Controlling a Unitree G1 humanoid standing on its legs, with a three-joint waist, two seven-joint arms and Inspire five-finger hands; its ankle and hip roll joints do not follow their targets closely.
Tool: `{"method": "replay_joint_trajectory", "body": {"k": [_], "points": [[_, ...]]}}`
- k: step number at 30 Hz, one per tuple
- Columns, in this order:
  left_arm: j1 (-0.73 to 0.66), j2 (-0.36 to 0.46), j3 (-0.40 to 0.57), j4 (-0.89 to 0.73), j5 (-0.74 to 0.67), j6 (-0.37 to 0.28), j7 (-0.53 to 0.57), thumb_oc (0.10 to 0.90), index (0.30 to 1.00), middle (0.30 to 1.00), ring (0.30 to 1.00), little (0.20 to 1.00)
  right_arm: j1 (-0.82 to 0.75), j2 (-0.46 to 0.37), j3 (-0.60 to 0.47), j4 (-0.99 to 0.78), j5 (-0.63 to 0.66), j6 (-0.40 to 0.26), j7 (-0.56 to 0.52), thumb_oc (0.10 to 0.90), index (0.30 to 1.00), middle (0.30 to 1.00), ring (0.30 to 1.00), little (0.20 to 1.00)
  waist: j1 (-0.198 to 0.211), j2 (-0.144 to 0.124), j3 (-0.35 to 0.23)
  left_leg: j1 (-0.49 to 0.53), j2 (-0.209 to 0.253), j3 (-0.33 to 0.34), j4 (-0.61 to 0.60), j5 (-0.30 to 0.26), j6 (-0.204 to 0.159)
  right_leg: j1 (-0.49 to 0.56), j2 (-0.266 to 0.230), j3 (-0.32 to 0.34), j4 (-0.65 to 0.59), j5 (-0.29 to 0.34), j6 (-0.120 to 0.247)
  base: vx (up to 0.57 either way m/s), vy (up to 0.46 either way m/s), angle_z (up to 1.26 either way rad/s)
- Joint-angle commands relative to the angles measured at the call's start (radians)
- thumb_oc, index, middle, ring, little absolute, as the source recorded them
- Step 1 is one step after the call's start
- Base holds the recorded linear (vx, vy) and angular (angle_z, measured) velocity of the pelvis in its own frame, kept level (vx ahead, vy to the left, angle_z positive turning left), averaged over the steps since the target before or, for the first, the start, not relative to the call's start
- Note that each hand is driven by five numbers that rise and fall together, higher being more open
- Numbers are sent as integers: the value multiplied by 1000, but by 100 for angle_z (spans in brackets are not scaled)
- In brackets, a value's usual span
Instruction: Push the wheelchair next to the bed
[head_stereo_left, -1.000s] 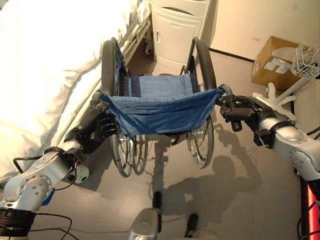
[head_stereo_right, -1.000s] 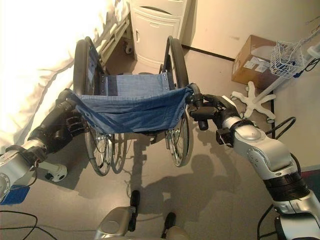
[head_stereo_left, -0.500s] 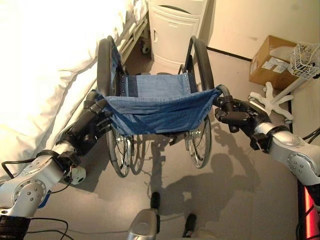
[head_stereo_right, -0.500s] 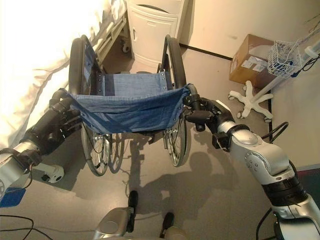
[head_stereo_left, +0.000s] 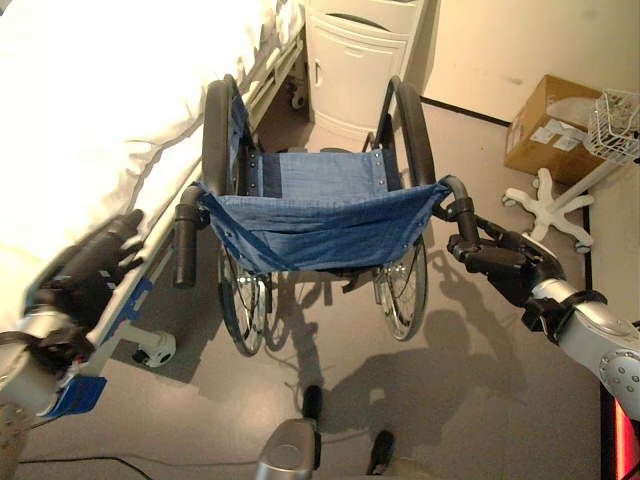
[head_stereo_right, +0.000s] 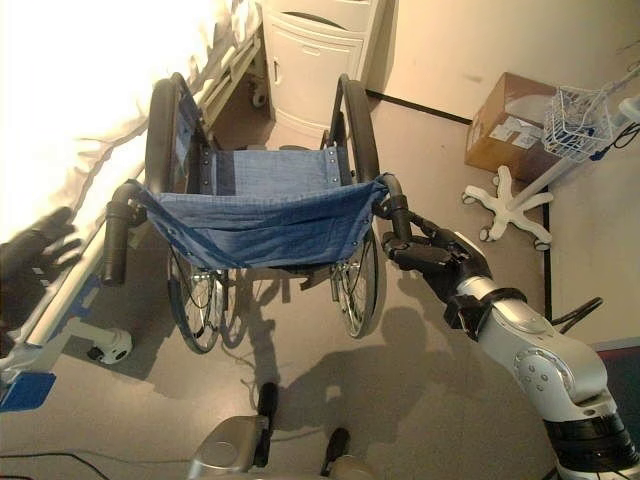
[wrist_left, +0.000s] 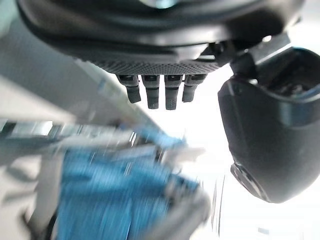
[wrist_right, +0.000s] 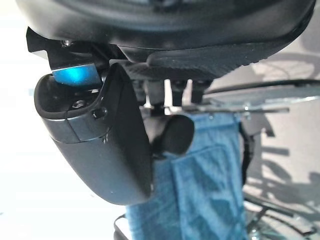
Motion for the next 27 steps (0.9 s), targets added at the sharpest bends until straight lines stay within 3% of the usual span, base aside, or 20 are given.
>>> {"method": "replay_joint_trajectory", "body": {"k": [1, 7, 12, 15, 21, 27], "points": [[5, 73, 110, 64, -11, -141, 17, 800, 900, 900, 900, 900, 1, -59, -171, 99, 31, -177, -151, 800, 900, 900, 900, 900, -31, 52, -126, 120, 62, 4, -87, -2, -107, -64, 45, -25, 6, 82, -20, 5, 9, 9], [56, 66, 195, 120, -60, -136, 72, 800, 900, 900, 900, 900, 61, -12, -223, 132, 52, -150, -179, 800, 900, 900, 900, 900, -34, 53, -159, 146, 59, -4, -115, 9, -115, -55, 45, -32, 1, 85, -14, 36, 18, 6], [86, -10, 175, 137, -55, -86, 16, 800, 900, 900, 900, 900, 142, 69, -266, 166, 98, -155, -229, 800, 900, 900, 900, 900, -47, 52, -178, 157, 59, -1, -126, 8, -118, -52, 47, -34, 1, 79, -14, 27, 32, 6], [108, -78, 141, 127, -67, -43, -24, 800, 900, 900, 900, 900, 208, 110, -320, 191, 141, -196, -256, 800, 900, 900, 900, 900, -55, 53, -183, 162, 59, 1, -129, 3, -116, -51, 47, -32, 1, 74, -13, 0, 0, 0], [101, -133, 54, 224, -53, 37, -74, 800, 900, 900, 900, 900, 230, 161, -410, 249, 196, -362, -286, 800, 900, 900, 900, 900, -82, 56, -187, 173, 56, 13, -133, -8, -114, -58, 47, -22, 1, 79, -2, -6, -3, 0], [63, -210, -111, 311, -90, 98, -69, 800, 900, 900, 900, 900, 245, 232, -366, 292, 218, -398, -303, 800, 900, 900, 900, 900, -100, 64, -186, 174, 53, 22, -134, -9, -110, -66, 45, -12, 1, 90, 4, -27, -12, -16]]}}
